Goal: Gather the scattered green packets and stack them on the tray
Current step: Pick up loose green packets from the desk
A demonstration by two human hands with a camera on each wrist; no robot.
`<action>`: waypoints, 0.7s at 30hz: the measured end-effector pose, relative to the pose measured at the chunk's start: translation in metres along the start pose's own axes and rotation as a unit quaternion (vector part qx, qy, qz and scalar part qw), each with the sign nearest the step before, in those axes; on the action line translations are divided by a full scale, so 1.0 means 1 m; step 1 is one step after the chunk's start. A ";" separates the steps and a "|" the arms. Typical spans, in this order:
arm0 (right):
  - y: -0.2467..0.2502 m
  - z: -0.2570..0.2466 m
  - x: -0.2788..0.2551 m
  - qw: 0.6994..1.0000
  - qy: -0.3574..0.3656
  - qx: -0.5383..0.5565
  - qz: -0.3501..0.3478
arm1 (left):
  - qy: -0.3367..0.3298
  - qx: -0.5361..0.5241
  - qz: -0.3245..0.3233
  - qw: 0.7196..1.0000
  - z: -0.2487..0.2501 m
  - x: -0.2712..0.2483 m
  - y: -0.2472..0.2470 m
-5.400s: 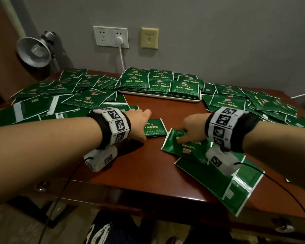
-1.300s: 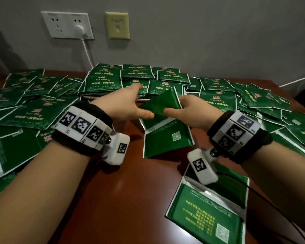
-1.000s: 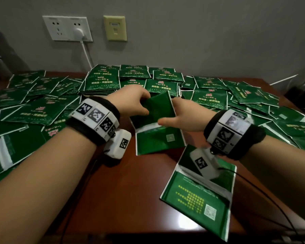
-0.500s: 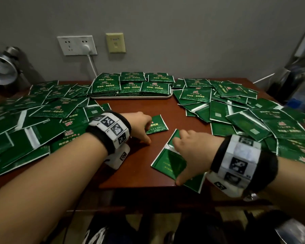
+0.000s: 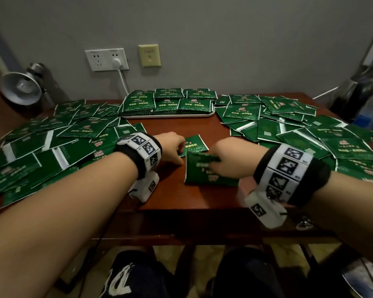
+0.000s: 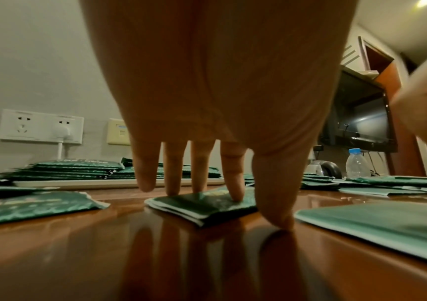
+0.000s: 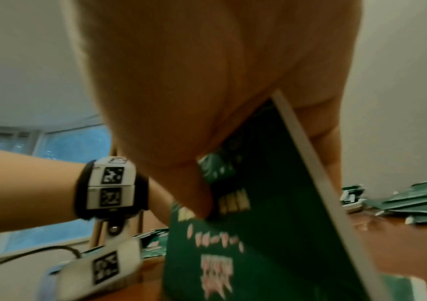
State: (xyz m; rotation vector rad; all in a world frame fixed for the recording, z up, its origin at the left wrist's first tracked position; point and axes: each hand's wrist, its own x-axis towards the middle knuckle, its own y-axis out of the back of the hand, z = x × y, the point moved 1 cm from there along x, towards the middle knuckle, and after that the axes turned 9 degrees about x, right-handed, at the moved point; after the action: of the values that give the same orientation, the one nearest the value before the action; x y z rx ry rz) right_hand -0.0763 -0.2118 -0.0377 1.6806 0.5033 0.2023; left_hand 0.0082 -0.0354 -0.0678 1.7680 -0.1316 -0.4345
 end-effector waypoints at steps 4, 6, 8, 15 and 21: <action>0.002 0.012 0.012 0.991 -0.130 0.019 0.003 | 0.028 -0.027 -0.005 0.999 -0.004 0.005 -0.004; -0.001 0.015 0.014 0.990 -0.139 -0.003 -0.037 | 0.035 -0.041 -0.012 0.998 -0.007 0.008 -0.006; 0.000 0.013 0.013 0.986 -0.147 -0.055 -0.051 | 0.037 -0.048 -0.008 0.998 -0.009 0.010 -0.006; -0.006 0.017 0.025 0.985 -0.154 -0.071 -0.044 | 0.035 -0.028 0.002 0.999 -0.009 0.012 -0.004; -0.017 0.008 0.034 0.982 -0.168 0.025 -0.078 | 0.019 -0.003 0.004 1.000 -0.010 0.009 -0.003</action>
State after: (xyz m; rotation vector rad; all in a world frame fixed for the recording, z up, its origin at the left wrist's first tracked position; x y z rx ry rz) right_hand -0.0463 -0.2019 -0.0605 1.6726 0.3845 -0.2088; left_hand 0.0194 -0.0282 -0.0706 1.7690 -0.1107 -0.3955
